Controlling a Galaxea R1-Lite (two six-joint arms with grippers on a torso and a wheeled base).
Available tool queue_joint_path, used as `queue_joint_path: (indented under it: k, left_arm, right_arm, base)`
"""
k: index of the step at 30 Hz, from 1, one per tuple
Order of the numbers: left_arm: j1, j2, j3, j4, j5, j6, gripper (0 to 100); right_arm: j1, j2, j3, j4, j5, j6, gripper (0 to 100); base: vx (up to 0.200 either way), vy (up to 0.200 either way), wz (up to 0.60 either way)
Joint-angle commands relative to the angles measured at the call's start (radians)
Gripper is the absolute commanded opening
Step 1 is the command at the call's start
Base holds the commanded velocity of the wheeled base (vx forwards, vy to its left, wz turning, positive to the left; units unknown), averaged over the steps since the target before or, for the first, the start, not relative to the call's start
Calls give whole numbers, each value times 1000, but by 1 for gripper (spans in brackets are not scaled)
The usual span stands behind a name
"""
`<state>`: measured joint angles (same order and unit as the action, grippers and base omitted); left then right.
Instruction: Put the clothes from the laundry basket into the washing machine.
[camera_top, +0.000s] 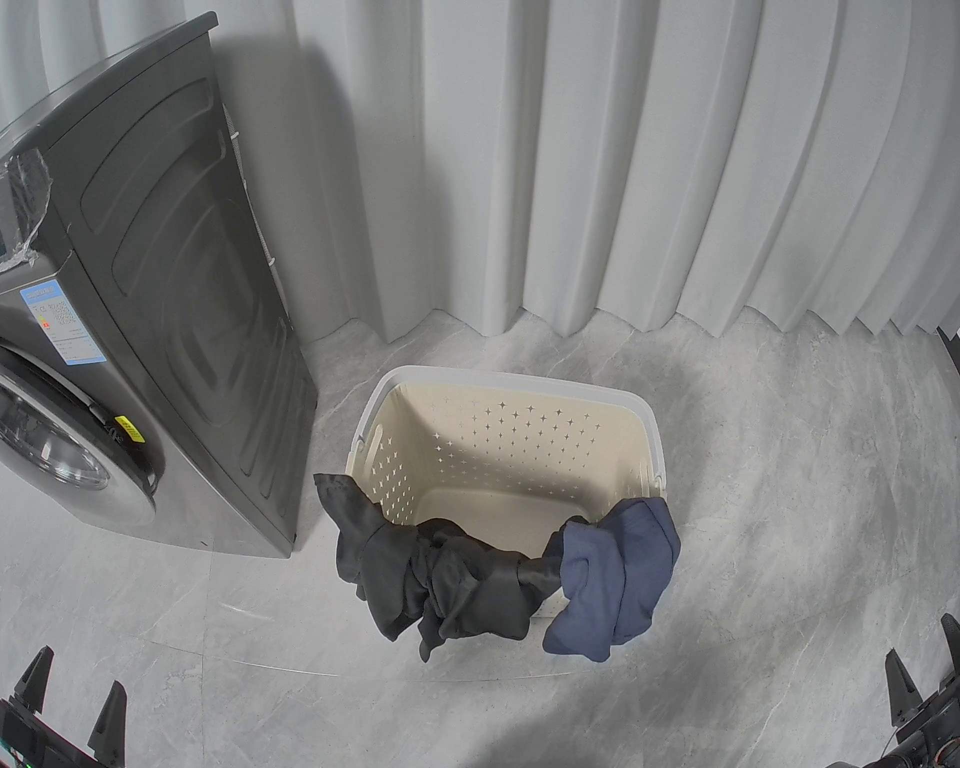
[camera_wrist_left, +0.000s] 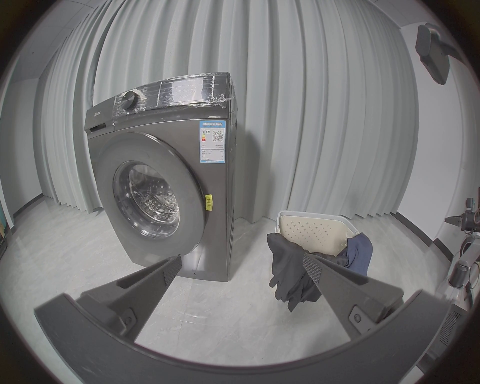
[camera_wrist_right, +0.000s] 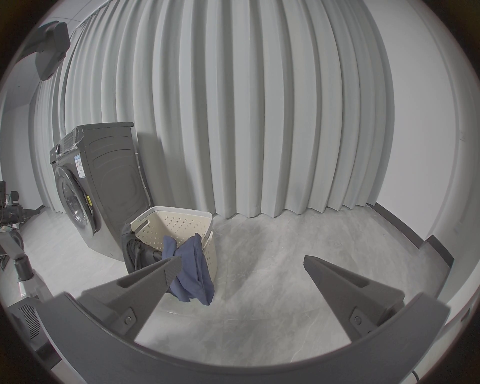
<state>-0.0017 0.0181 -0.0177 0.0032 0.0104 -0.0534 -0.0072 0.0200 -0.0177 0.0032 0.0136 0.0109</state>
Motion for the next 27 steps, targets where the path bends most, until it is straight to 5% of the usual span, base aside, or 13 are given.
queue_joint_path:
  k: [1, 18, 27]
  left_arm:
    - [0, -12, 16, 0, 0, 0, 100]
    - [0, -12, 16, 0, -1, 0, 100]
    - [0, -12, 16, 0, -1, 0, 100]
  right_arm:
    - [1, 0, 18, 0, 0, 0, 100]
    - [0, 0, 18, 0, 0, 0, 100]
    - [0, 0, 18, 0, 0, -2, 100]
  base:
    - [0, 0, 0]
    - [71, 0, 0]
    - [200, 0, 0]
